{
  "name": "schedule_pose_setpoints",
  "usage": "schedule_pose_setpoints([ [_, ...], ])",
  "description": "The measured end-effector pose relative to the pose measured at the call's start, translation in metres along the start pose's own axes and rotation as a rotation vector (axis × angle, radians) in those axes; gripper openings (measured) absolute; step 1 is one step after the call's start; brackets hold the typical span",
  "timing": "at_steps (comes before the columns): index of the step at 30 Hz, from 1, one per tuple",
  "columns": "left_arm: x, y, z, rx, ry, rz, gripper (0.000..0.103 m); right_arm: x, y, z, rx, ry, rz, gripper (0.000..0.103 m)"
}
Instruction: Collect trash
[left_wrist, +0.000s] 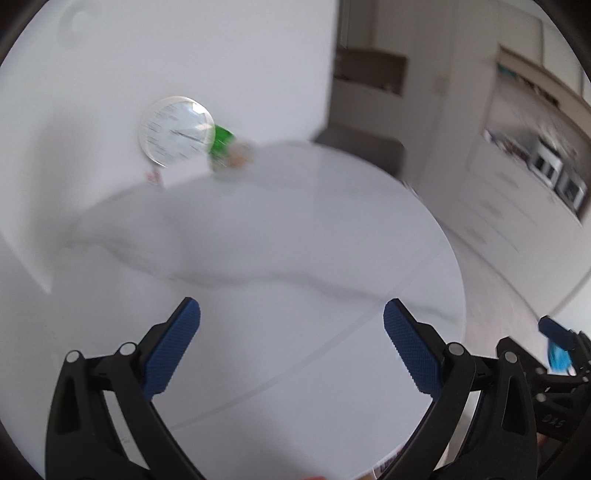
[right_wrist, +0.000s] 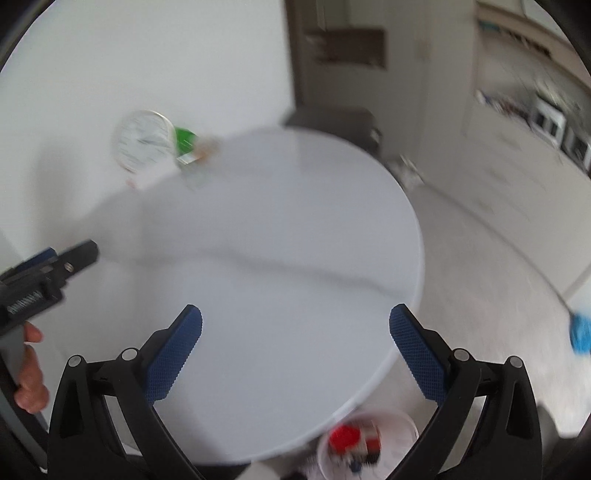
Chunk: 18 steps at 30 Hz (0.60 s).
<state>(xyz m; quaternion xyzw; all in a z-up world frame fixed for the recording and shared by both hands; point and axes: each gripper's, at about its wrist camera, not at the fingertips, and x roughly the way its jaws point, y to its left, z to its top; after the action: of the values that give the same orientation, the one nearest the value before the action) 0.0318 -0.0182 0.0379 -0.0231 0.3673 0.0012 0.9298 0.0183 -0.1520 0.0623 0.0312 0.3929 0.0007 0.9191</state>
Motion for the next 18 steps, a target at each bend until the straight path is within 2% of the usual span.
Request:
schedule_pose_setpoints([
  [3, -0.022, 0.019, 0.009, -0.013, -0.06, 0.062, 0.095, -0.014, 0.025, 0.023, -0.035, -0.069, 0.052, 0.101],
  [8, -0.041, 0.048, 0.021, -0.05, -0.1, 0.107, 0.095, -0.029, 0.057, 0.04, -0.095, -0.13, 0.109, 0.101],
  [18, -0.037, 0.072, 0.015, -0.11, -0.089, 0.137, 0.095, -0.018, 0.08, 0.047, -0.12, -0.11, 0.14, 0.101],
])
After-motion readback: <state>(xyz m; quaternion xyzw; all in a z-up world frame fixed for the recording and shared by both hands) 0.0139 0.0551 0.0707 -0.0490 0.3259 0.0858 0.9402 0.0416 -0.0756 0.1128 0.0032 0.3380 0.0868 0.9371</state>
